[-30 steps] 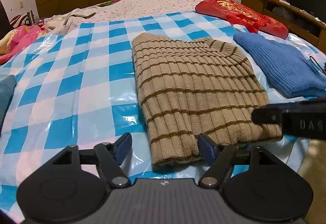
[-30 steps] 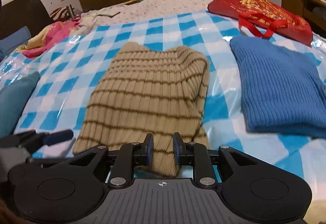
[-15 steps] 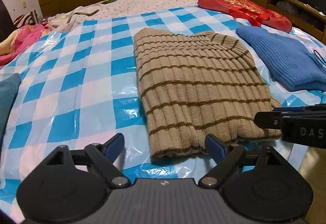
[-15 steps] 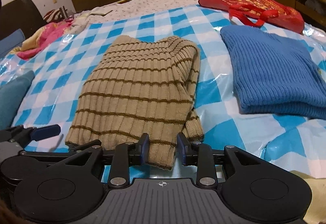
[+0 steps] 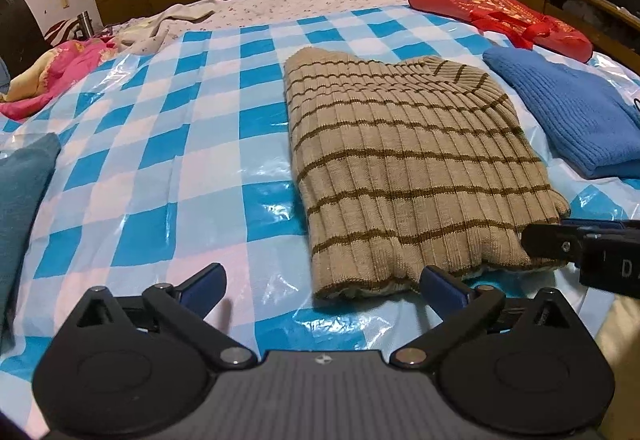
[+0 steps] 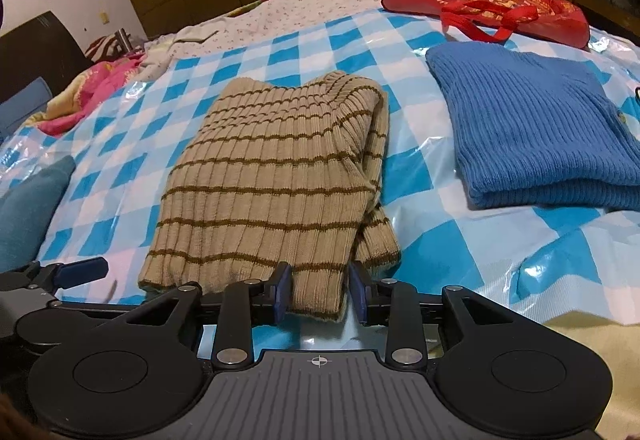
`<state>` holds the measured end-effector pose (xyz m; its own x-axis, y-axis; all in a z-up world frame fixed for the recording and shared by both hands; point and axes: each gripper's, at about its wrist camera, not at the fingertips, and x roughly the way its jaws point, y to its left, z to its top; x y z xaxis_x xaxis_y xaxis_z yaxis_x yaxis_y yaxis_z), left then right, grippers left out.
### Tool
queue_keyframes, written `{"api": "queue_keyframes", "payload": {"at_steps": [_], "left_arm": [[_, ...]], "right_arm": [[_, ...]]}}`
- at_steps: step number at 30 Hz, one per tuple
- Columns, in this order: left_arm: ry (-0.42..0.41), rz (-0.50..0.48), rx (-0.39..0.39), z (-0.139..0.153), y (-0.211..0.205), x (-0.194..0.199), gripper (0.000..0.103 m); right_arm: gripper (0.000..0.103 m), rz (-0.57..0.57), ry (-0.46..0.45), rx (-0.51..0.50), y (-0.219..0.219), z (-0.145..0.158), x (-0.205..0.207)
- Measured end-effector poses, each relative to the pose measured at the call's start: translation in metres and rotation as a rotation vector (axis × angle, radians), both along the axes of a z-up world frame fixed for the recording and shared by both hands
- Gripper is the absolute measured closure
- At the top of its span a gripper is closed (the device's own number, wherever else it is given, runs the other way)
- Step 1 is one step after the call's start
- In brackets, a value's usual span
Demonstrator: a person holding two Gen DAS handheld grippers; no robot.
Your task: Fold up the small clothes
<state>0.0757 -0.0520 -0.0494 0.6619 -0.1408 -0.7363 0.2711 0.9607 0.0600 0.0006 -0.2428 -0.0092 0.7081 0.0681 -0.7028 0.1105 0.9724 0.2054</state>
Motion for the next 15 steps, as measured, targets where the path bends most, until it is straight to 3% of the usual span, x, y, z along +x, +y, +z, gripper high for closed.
{"api": "queue_keyframes", "payload": {"at_steps": [15], "left_arm": [[0.05,0.017,-0.005,0.002,0.004,-0.006,0.0]], "right_arm": [[0.064,0.019,0.012,-0.021,0.012,-0.002,-0.012]]}}
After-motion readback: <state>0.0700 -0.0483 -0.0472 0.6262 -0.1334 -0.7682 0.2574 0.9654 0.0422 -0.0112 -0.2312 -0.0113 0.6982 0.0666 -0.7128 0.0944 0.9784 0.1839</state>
